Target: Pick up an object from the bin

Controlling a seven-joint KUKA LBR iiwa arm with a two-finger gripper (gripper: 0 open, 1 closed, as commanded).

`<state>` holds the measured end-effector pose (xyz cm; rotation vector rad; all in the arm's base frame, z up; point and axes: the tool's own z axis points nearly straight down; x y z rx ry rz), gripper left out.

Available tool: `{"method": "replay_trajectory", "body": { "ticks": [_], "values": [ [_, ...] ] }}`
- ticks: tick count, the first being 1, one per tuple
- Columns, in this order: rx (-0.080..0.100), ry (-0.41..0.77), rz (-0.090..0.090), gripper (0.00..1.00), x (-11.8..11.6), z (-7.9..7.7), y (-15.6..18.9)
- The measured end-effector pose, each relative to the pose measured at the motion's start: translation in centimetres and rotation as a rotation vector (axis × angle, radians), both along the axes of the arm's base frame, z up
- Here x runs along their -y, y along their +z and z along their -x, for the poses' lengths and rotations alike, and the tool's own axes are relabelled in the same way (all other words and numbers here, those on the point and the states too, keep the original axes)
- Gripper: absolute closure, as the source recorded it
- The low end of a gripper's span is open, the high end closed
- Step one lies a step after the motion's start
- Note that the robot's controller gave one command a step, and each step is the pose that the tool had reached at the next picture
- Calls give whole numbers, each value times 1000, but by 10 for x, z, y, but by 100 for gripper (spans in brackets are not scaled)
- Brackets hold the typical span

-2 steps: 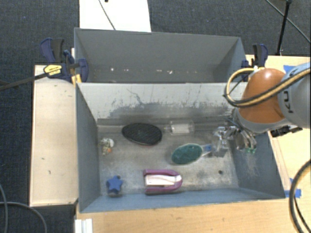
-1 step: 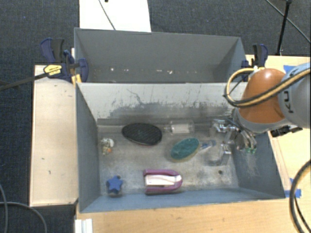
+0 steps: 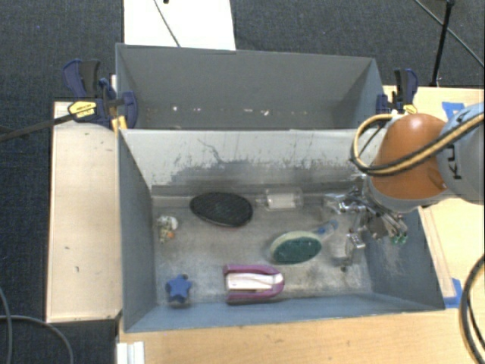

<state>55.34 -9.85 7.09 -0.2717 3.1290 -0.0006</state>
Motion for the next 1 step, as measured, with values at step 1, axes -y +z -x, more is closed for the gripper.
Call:
{"method": "replay_trajectory", "body": {
  "ticks": [1],
  "values": [
    [5,425,1,0,8,4,28]
  ]
}}
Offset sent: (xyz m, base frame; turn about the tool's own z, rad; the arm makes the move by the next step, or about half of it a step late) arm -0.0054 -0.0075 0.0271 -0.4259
